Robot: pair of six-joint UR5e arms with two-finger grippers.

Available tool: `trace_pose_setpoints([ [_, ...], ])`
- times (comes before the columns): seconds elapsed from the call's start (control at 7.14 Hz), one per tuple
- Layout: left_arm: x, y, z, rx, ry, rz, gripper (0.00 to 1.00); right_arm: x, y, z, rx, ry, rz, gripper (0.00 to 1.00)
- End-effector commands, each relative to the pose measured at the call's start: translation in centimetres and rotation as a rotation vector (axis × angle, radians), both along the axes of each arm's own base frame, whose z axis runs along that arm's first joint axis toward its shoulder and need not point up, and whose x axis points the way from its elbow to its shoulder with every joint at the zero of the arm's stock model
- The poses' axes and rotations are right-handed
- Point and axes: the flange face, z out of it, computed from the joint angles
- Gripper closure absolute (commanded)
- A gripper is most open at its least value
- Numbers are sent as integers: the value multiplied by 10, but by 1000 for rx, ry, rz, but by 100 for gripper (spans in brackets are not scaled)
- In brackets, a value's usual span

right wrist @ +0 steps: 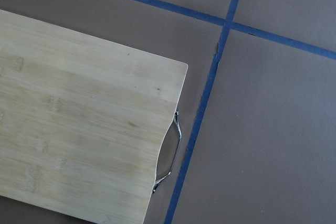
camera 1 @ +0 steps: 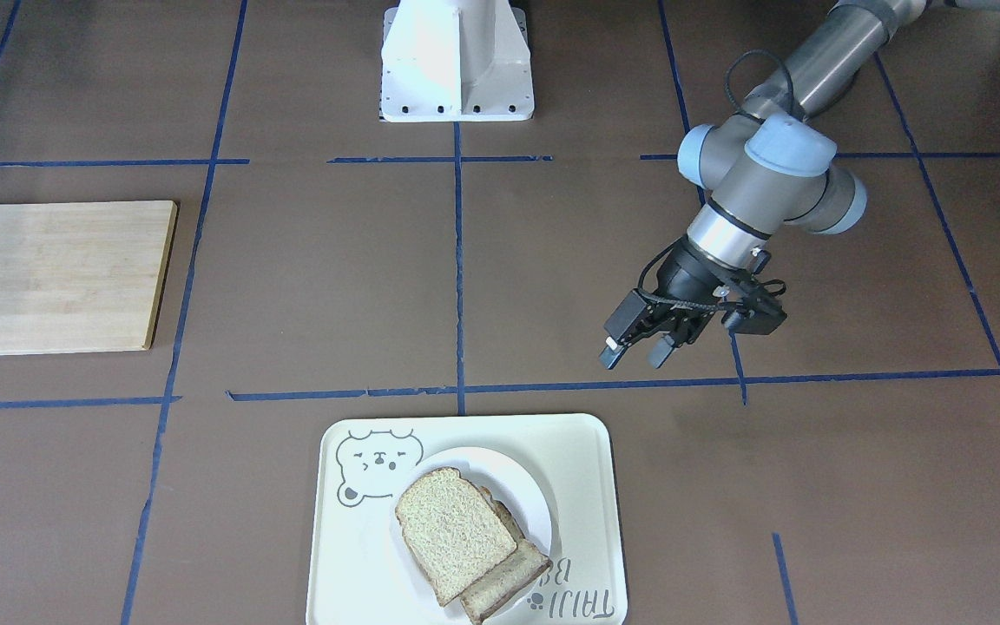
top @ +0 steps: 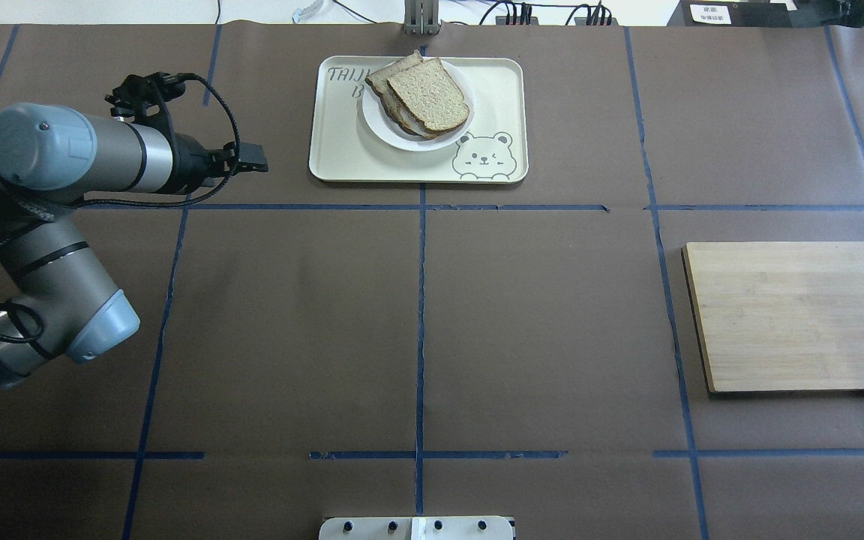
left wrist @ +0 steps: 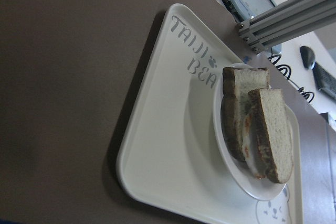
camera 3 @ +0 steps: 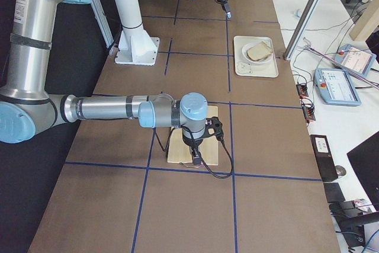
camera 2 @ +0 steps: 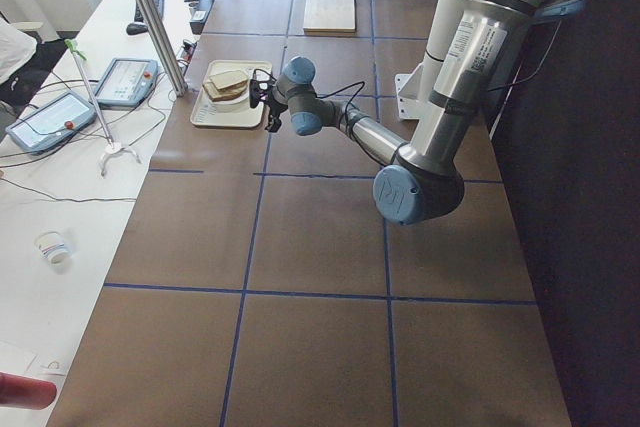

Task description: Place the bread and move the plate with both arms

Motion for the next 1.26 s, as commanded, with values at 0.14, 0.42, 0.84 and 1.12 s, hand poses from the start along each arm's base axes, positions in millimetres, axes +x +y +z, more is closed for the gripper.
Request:
trace_pose_setpoints([
  [0.14,-94,7,40,179,-574,342,0,0,0,0,0,0,0,0],
  [0.42,-216,-5,95,132,-555,490,0,0,1,1,-2,0,0,0],
  [0.84,-366,76,218,-173,-301,385,0,0,1,2,-4,0,-1,0],
  [1.12,-397,114,257,-246,-300,359,0,0,1,2,-4,2,-1,0],
])
